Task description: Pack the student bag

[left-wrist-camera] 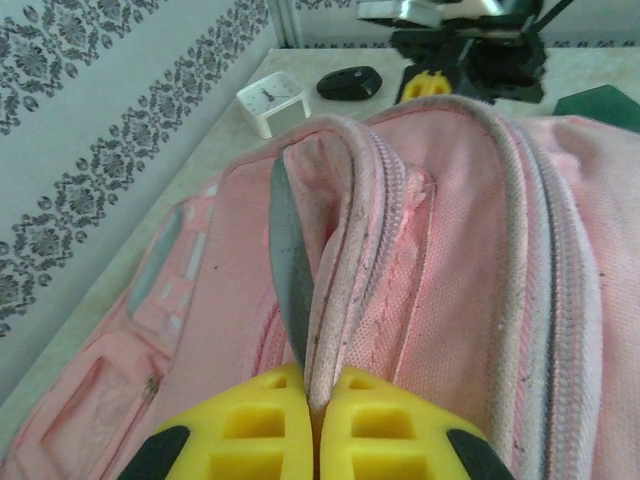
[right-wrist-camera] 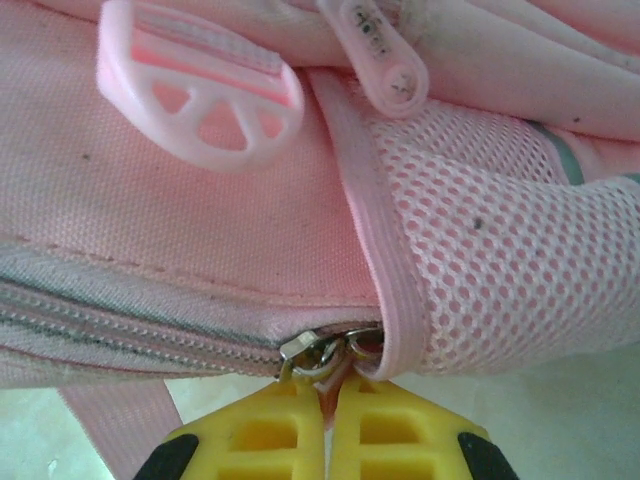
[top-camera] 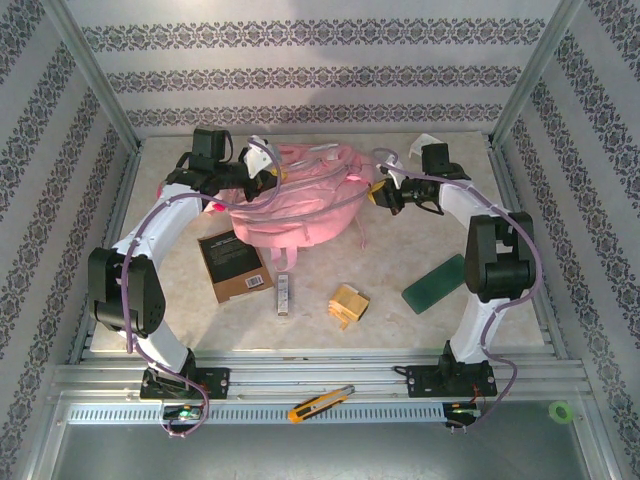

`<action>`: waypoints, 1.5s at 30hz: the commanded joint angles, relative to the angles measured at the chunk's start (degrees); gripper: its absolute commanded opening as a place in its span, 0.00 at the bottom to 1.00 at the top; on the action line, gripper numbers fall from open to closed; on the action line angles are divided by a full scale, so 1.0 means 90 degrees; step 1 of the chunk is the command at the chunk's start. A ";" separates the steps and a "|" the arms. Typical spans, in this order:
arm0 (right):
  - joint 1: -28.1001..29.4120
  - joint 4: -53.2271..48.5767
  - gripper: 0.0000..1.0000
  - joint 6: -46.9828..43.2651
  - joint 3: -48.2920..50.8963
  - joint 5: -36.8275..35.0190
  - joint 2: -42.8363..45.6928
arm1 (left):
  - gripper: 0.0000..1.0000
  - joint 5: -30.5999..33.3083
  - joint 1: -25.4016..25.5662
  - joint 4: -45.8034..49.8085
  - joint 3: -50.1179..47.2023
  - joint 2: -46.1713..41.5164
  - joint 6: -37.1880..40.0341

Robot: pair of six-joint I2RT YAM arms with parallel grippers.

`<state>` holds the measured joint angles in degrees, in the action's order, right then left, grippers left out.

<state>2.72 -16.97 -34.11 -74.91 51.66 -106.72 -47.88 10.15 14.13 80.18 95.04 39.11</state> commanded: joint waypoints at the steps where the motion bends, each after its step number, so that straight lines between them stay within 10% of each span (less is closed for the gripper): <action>1: -0.0038 0.0000 0.00 0.0142 0.0248 0.0294 0.0547 | 0.00 0.0743 0.0135 -0.0938 -0.0021 -0.0160 -0.0064; 23: 0.0659 -0.1220 0.00 0.2543 0.0166 -0.0075 0.1210 | 0.00 0.3357 0.0863 -0.1687 -0.0361 -0.0083 -0.0752; 30: 0.0664 -0.0909 0.11 0.3603 0.0477 0.0200 0.1135 | 0.00 0.2189 0.0714 -0.1682 -0.0598 -0.0275 -0.0688; 38: 0.0396 0.0570 0.58 0.4763 0.1595 0.0184 0.1789 | 0.00 -0.0485 -0.0131 -0.1202 -0.0021 -0.0304 -0.1021; 45: 0.0235 0.2563 0.62 0.5837 0.3273 -0.0035 0.2663 | 0.00 -0.1710 -0.0599 -0.1384 0.0061 -0.0293 -0.1363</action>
<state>4.73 -4.86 12.86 -49.52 50.61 -84.84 -52.36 5.91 6.90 76.77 93.91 29.58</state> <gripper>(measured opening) 0.618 0.060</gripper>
